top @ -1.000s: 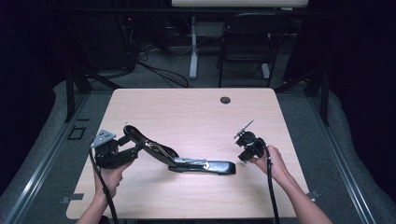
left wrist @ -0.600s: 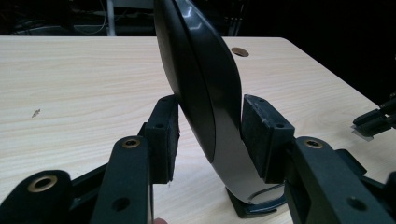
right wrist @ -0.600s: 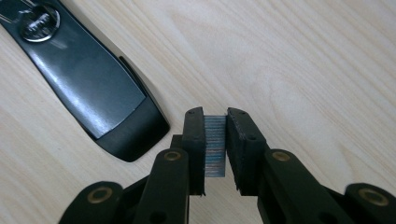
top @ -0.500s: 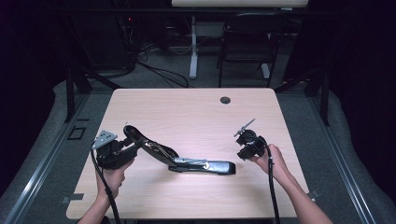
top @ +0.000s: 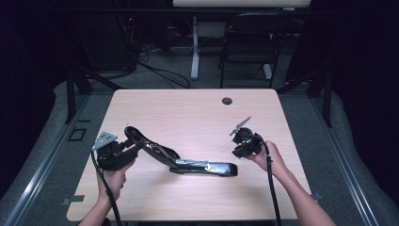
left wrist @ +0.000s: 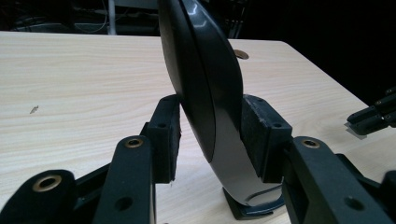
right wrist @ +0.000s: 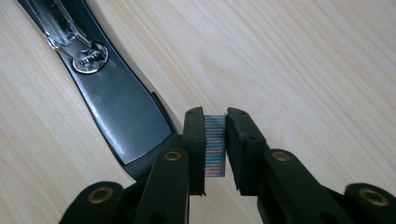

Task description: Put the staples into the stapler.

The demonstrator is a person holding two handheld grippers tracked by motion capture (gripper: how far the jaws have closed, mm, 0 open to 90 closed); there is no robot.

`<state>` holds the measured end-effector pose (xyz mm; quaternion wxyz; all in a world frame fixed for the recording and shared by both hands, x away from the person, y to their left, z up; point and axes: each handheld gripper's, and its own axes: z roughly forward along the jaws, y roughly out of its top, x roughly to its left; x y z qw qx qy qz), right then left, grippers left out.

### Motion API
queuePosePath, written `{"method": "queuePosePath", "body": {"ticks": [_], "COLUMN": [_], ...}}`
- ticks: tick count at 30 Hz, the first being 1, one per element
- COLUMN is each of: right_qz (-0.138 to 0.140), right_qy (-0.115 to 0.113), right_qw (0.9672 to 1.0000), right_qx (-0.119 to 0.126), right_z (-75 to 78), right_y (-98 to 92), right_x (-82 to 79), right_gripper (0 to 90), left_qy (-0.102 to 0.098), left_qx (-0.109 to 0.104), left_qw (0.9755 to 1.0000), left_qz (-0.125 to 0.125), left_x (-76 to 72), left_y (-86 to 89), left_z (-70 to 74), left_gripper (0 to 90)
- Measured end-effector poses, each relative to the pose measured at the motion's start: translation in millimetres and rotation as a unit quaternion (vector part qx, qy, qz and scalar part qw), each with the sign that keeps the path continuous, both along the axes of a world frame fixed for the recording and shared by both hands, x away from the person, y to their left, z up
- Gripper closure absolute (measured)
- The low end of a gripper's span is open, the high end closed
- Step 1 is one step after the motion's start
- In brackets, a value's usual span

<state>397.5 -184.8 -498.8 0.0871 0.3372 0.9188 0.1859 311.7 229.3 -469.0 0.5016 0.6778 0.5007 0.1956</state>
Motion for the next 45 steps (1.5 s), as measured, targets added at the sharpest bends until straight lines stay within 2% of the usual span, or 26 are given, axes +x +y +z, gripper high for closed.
{"method": "queuePosePath", "body": {"ticks": [3,4,12,16,17,18,20,23,27,31,38,45], "right_qz": [0.008,0.007,0.034,0.033,0.038,0.034,0.040,0.044,0.054,0.063,0.076,0.099], "right_qy": [-0.005,-0.007,-0.026,-0.031,-0.029,-0.031,-0.033,-0.035,-0.037,-0.034,-0.029,-0.035], "right_qw": [1.0000,0.9999,0.9991,0.9988,0.9988,0.9987,0.9985,0.9980,0.9974,0.9964,0.9957,0.9935], "right_qx": [0.000,0.008,0.008,0.022,0.013,0.023,0.020,0.030,0.029,0.046,0.045,0.045], "right_z": [3.3,3.6,13.3,14.4,16.2,15.6,17.5,18.9,21.4,22.4,19.2,20.7], "right_y": [3.4,5.1,19.7,23.8,23.9,25.1,26.3,29.3,32.5,34.7,42.5,56.5], "right_x": [0.7,0.5,2.0,1.1,1.6,1.0,1.4,0.5,0.8,2.2,6.2,7.5], "right_gripper": [78.3,78.3,78.4,78.3,78.3,78.4,78.3,78.4,78.3,78.3,78.3,78.4], "left_qy": [0.000,-0.001,0.004,0.004,0.004,0.004,0.002,0.003,0.001,0.003,0.002,0.004], "left_qx": [0.001,0.000,-0.005,-0.004,-0.005,-0.004,-0.005,-0.004,-0.004,-0.003,-0.003,-0.001], "left_qw": [1.0000,1.0000,1.0000,1.0000,1.0000,1.0000,1.0000,1.0000,1.0000,1.0000,1.0000,1.0000], "left_qz": [0.000,0.000,-0.003,-0.003,-0.003,-0.004,-0.002,-0.001,-0.001,-0.002,-0.002,-0.005], "left_x": [-0.1,0.0,0.3,0.2,0.2,0.3,0.3,0.2,0.2,0.2,0.3,0.4], "left_y": [-0.1,-0.2,0.7,0.7,0.6,0.6,0.1,0.0,-0.1,-0.1,0.0,0.0], "left_z": [0.1,0.0,-0.4,-0.6,-0.6,-0.7,-0.9,-0.9,-1.4,-1.7,-2.3,-2.4], "left_gripper": [58.9,58.8,59.0,58.9,59.0,58.9,58.9,58.9,58.8,58.7,58.7,58.5]}}
